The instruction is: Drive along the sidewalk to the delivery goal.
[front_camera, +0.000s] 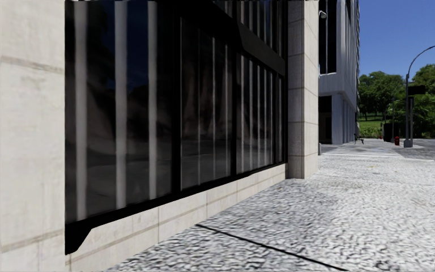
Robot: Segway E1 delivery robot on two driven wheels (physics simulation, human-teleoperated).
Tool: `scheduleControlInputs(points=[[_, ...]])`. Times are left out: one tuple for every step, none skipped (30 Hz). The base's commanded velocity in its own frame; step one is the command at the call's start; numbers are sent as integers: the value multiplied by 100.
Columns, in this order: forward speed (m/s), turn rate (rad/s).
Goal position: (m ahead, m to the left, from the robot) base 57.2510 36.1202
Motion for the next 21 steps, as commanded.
scheduleControlInputs(points=[[140, -63], [137, -63], [137, -63], [134, -63], [131, -63], [129, -64], [128, -64], [128, -64], [128, -64], [128, -64], [128, -64], [128, -64], [128, -64], [128, -64], [128, -64], [128, -64], [128, -64], [128, -64], [128, -64], [128, -64], [127, -64]])
